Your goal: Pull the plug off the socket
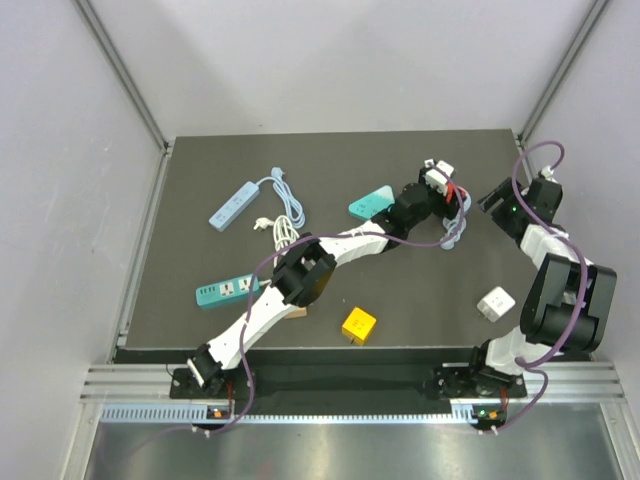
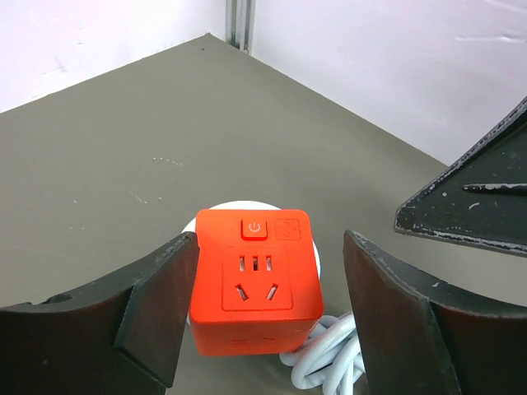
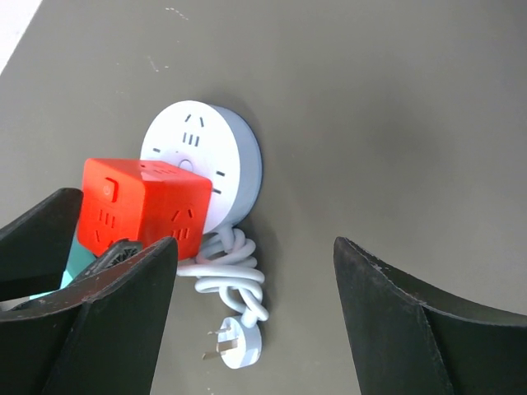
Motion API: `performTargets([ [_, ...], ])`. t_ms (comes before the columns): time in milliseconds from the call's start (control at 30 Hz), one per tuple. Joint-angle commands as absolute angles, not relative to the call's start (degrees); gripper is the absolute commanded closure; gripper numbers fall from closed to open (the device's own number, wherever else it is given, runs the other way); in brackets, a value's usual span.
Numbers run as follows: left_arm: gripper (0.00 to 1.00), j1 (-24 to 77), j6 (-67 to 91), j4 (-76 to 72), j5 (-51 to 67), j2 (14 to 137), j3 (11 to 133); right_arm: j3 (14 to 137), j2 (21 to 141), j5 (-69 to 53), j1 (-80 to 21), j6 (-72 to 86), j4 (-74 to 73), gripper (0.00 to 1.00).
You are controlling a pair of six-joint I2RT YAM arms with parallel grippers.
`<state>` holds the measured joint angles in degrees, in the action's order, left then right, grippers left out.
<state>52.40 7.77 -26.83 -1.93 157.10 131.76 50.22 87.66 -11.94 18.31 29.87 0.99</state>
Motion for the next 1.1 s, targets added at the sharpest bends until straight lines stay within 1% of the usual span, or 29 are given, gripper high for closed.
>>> performTargets([
  [0, 0.25, 53.3, 7.7, -25.0, -0.9, 157.4, 131.0, 49.4, 87.6, -13.4, 19.0, 30.2, 4.9, 0.24],
  [67, 0.23, 53.3, 7.7, -25.4, -1.1, 156.5, 129.3, 48.9, 87.8, -13.9, 19.0, 30.2, 5.6, 0.24],
  [133, 0.17, 53.3, 7.1, -26.2, -1.2, 155.4, 127.2, 48.8, 88.1, -14.5, 19.1, 30.1, 6.1, 0.24],
  [167, 0.13, 53.3, 6.8, -25.8, -1.3, 155.0, 126.5, 48.6, 88.3, -14.8, 19.1, 30.2, 6.6, 0.24],
  [200, 0.12, 53.3, 6.2, -25.1, -1.4, 154.8, 126.4, 48.6, 88.5, -15.5, 19.0, 30.3, 6.9, 0.24],
  [267, 0.11, 53.3, 6.0, -23.5, -1.7, 154.4, 125.8, 48.6, 88.7, -16.1, 19.0, 30.4, 7.2, 0.23],
  [367, 0.10, 53.3, 5.9, -26.0, -1.3, 152.9, 123.0, 48.2, 88.4, -16.5, 19.0, 30.5, 7.8, 0.23],
  [433, 0.12, 53.3, 5.9, -25.8, -2.1, 153.2, 123.3, 48.1, 88.3, -16.5, 19.1, 30.3, 7.9, 0.23],
  [500, 0.13, 53.3, 6.1, -28.6, -5.2, 151.1, 119.7, 48.1, 88.3, -16.4, 19.1, 30.3, 7.8, 0.23],
  [533, 0.12, 53.3, 6.2, -31.7, -5.4, 150.0, 114.8, 48.0, 88.5, -16.4, 19.0, 30.2, 7.8, 0.23],
  [567, 0.12, 53.3, 5.9, -35.1, -5.4, 148.2, 113.4, 48.1, 88.7, -16.4, 19.0, 30.2, 7.9, 0.23],
  [633, 0.11, 53.3, 4.0, -32.6, -4.8, 148.5, 114.4, 48.2, 89.5, -17.0, 19.0, 30.3, 8.4, 0.23],
  [667, 0.11, 53.3, 3.6, -30.3, -4.9, 149.2, 117.8, 48.1, 89.6, -17.3, 19.0, 30.7, 8.9, 0.23],
  [700, 0.10, 53.2, 3.4, -28.0, -5.2, 150.0, 118.6, 47.8, 90.1, -17.7, 19.0, 30.8, 9.2, 0.23],
  [833, 0.05, 53.2, 3.6, -30.5, -2.6, 150.2, 117.8, 48.0, 91.5, -18.8, 19.0, 31.2, 10.4, 0.23],
  [967, 0.01, 53.0, 1.7, -31.8, -3.3, 150.1, 117.7, 48.0, 92.3, -20.2, 18.8, 31.3, 11.1, 0.23],
  [1067, 0.01, 52.3, 2.4, -30.2, -1.4, 152.3, 121.6, 48.1, 92.7, -20.6, 18.8, 31.6, 11.5, 0.23],
])
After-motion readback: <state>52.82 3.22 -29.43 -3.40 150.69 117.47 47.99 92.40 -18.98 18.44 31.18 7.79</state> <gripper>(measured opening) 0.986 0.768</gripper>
